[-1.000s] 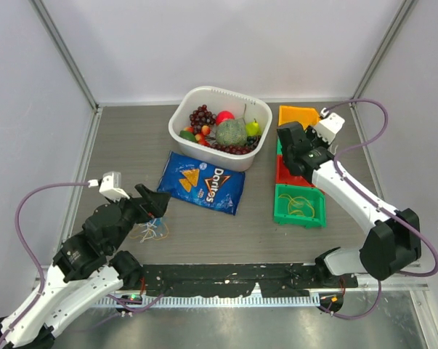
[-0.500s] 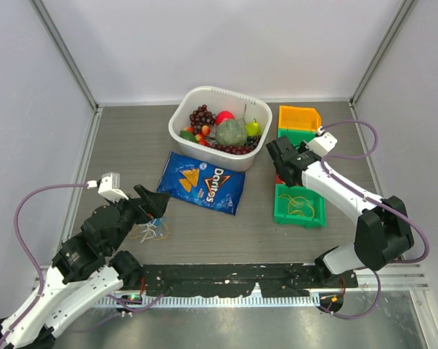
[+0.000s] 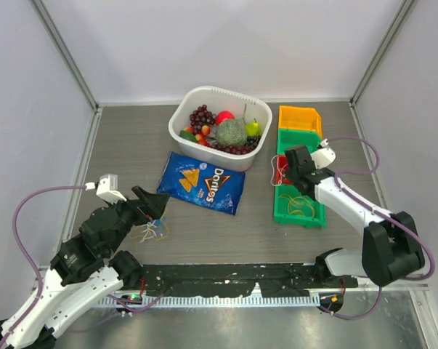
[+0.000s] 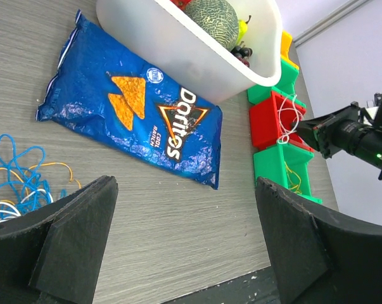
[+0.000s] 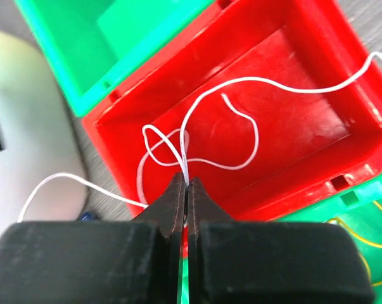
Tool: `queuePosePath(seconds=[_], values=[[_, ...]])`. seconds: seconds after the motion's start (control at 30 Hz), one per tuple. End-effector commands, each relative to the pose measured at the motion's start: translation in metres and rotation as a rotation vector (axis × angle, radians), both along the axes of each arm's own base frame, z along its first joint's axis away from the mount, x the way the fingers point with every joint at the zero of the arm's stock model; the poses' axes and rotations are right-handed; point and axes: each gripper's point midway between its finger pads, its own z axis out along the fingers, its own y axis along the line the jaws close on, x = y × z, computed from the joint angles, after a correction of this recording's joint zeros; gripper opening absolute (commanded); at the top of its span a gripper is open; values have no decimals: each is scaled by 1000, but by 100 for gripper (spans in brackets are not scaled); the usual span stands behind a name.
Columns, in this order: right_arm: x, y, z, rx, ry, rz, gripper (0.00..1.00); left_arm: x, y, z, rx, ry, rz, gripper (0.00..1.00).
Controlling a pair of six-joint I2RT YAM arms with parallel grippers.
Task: Untangle the cables
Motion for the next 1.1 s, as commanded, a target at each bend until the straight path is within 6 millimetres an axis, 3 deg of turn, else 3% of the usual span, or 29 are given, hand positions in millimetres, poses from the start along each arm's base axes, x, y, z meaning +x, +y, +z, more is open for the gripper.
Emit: queuePosePath(seconds=[0.0, 0.1, 0.33, 0.47, 0.77, 0.9, 1.07], values=[[20, 36, 62, 175, -222, 173, 1, 1, -3, 3, -15, -6, -3, 94], [22, 39, 90, 192, -297, 199, 1, 2, -6, 3, -16, -3, -14, 94], [25, 39, 102, 246, -318, 161, 1, 2, -7, 2, -25, -1, -15, 94], [20, 19, 89, 239, -294, 76, 1, 1, -6, 3, -25, 1, -16, 94], [0, -70, 32, 15, -208, -163, 1, 1, -8, 0, -24, 4, -20, 94], [-3, -82, 12, -79, -135, -180, 1, 3, -12, -1, -21, 14, -32, 94], [-2, -70, 0, -127, -27, -80, 1, 4, -10, -6, -12, 21, -16, 94]])
